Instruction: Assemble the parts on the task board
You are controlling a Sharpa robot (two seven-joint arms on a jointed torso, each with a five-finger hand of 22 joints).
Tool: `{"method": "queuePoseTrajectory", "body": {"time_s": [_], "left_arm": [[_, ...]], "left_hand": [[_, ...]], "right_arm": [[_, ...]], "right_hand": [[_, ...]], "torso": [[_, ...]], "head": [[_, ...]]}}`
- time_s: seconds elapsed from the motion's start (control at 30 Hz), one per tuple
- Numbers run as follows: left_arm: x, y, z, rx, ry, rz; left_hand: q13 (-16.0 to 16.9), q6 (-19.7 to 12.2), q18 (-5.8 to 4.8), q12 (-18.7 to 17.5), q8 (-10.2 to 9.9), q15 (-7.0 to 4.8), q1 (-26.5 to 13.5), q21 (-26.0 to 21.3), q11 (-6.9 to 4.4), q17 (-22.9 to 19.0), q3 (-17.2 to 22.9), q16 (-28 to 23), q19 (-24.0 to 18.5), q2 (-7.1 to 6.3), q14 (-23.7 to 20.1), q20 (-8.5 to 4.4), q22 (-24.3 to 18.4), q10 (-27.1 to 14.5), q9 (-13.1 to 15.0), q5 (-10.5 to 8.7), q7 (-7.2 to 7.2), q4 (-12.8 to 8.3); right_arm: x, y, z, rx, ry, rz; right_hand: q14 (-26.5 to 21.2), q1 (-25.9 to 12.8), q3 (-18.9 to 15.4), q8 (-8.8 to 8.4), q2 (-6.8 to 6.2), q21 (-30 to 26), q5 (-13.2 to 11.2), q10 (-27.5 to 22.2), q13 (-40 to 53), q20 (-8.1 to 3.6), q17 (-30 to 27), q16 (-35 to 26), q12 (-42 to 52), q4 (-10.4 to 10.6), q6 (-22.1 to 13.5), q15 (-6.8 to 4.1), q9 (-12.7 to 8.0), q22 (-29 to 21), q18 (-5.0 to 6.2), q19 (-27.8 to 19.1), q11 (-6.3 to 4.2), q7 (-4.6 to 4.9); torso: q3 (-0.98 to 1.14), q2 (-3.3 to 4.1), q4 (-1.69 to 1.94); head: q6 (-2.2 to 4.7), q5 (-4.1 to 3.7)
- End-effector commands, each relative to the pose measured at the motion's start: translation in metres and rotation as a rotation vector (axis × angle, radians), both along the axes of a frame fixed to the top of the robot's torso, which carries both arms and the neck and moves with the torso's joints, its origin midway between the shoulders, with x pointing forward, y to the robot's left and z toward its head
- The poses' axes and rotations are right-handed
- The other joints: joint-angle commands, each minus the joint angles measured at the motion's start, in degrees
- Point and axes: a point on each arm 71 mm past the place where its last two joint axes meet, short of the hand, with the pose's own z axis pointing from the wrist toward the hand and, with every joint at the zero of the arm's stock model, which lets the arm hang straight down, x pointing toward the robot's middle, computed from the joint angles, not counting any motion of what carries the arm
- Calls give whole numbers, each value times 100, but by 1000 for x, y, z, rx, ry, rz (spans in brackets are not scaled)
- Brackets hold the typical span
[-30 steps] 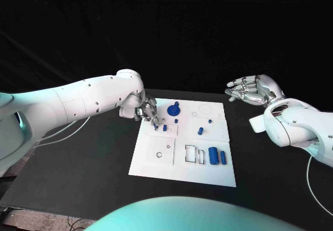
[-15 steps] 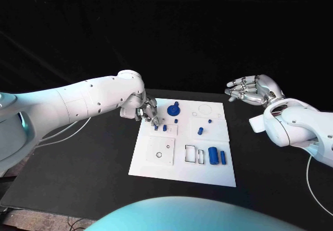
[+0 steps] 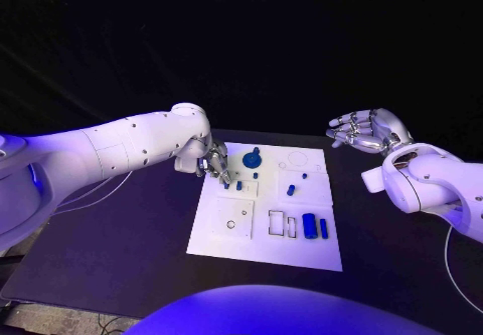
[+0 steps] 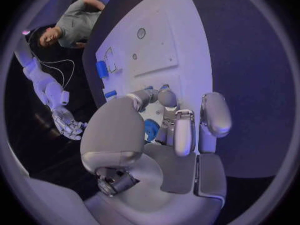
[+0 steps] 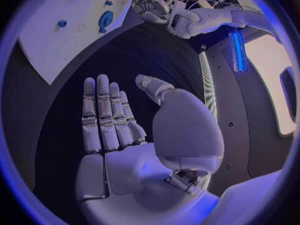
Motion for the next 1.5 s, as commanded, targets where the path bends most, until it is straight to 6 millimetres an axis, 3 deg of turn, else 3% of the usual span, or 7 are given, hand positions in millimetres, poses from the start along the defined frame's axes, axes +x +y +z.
{"method": "queuePoseTrajectory", "body": {"time_s": [0.03, 0.73, 1.1, 1.3, 1.5], "left_arm": [[-1, -1, -1, -1, 16, -12], [-2, -1, -5, 5, 23, -4], [0, 0, -5, 3, 4, 34], [1, 0, -5, 1, -6, 51], [1, 0, -5, -3, -11, 60]], "left_hand": [[-9, 33, -35, -24, 1, -25, -5, -31, 0, 1175, 976, 17, -2, 46, 542, -27, 880, 45, -2, 13, -11, -1019], [-17, 40, -36, -35, -10, -23, -10, -29, 1, 1171, 982, 15, -3, 50, 541, -26, 883, 48, -6, 4, -10, -1029], [-35, 10, -35, -74, -148, -13, -89, -38, 10, 1163, 975, 12, -12, 98, 539, -15, 893, 53, -51, -245, 5, -1015], [-42, -113, -35, -102, -432, 14, -111, -54, 48, 1153, 966, 8, -18, 160, 537, 4, 896, 25, -181, -304, 59, -1021], [-20, -171, -39, -99, -866, 65, -125, -46, 109, 1143, 939, 5, -13, 254, 535, 49, 905, -18, -438, -225, 137, -1048]], "right_arm": [[0, 2, 0, -5, -2, 18], [-1, 2, 0, -4, -2, 19], [-1, 2, 0, -4, -2, 19], [-1, 2, 0, -4, -1, 19], [-1, 1, 0, -4, -1, 18]], "right_hand": [[6, -31, -7, 25, 39, -20, 34, 28, -5, 36, 7, -8, -33, -35, -10, 12, -3, -5, 70, 0, 5, 9], [6, -31, -7, 25, 39, -20, 34, 28, -5, 36, 7, -8, -33, -35, -10, 12, -3, -5, 70, 0, 5, 9], [16, -32, -9, 27, 43, -29, 35, 35, -24, 37, 16, -41, -48, -52, -14, 12, -3, -34, 70, 8, 6, 10], [16, -32, -9, 27, 43, -29, 35, 35, -24, 37, 16, -41, -48, -52, -14, 12, -3, -34, 70, 8, 6, 10], [16, -32, -9, 27, 43, -29, 35, 35, -24, 37, 16, -41, -48, -52, -14, 12, -3, -34, 70, 8, 6, 10]], "torso": [[1, 1, 1], [1, 3, 0], [3, 0, -6], [1, -1, -4], [3, 0, -1]], "head": [[0, 1], [0, -5], [0, 2], [0, -4], [0, -10]]}}
